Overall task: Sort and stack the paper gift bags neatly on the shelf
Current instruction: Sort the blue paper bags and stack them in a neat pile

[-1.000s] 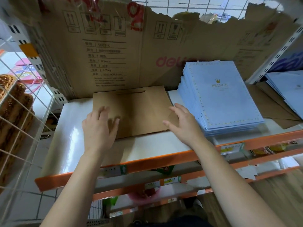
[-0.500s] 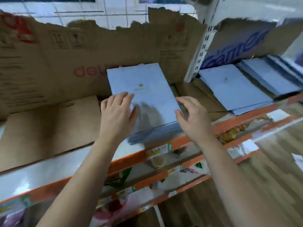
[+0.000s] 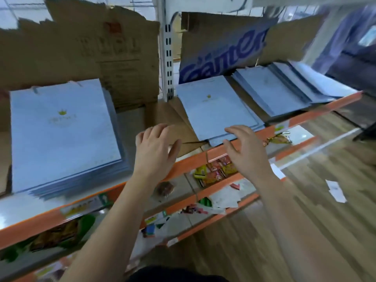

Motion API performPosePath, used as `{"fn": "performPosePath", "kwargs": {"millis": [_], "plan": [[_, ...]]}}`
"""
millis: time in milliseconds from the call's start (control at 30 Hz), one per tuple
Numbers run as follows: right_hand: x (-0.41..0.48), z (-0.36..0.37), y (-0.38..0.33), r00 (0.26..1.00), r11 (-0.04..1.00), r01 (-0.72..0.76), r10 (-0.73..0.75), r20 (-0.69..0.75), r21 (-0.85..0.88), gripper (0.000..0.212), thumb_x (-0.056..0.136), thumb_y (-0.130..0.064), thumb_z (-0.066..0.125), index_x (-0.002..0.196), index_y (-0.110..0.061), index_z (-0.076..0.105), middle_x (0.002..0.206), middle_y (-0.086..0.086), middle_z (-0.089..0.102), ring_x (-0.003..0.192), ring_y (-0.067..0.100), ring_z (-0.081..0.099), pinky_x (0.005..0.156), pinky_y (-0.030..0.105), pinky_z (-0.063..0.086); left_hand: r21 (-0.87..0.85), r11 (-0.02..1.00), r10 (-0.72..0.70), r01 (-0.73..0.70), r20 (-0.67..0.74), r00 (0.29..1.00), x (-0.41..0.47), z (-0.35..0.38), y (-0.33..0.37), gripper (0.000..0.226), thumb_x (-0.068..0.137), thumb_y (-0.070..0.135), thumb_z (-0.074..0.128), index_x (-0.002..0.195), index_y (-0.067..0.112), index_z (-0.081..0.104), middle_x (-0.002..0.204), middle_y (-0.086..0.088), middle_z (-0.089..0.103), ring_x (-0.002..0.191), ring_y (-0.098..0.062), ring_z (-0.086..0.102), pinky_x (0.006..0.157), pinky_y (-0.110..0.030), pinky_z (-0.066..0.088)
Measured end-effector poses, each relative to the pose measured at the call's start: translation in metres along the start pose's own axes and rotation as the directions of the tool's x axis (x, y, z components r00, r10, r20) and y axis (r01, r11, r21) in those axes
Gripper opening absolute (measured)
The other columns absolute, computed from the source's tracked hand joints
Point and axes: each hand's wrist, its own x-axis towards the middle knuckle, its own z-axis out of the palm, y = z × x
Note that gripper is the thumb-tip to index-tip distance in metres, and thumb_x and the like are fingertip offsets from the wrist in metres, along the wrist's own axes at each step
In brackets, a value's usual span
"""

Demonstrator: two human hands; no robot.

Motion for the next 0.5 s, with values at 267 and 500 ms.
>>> {"fn": "performPosePath", "kwargs": {"millis": [267, 500], "plan": [[0.040, 0.001, 0.069, 0.992, 0.993, -0.120, 0.119, 0.051, 0.006, 0.036, 0.094, -0.025, 0.058, 0.127, -0.008, 0.061, 0.130, 0.008, 0.058, 0.121, 0.021, 0.051, 0.096, 0.021, 0.032, -0.010, 1.000, 0.000, 0.000, 0.035, 0.999, 0.040, 0.044, 0.028, 0.030, 0.095, 0.035, 0.049, 0.118, 0.019, 0.059, 0.126, -0.004, 0.058, 0.114, -0.031, 0.052, 0.093, -0.047, 0.036], [0.101, 0.013, 0.104, 0.960, 0.965, -0.126, 0.177, 0.218, -0.229, 0.062, 0.092, -0.053, 0.053, 0.134, -0.006, 0.052, 0.147, 0.013, 0.042, 0.136, 0.032, 0.034, 0.108, 0.043, 0.031, -0.051, 0.995, -0.086, 0.089, 0.055, 0.995, 0.078, 0.082, 0.040, 0.049, 0.095, 0.046, 0.036, 0.131, 0.018, 0.055, 0.132, -0.003, 0.056, 0.120, -0.028, 0.051, 0.096, -0.046, 0.036]]}}
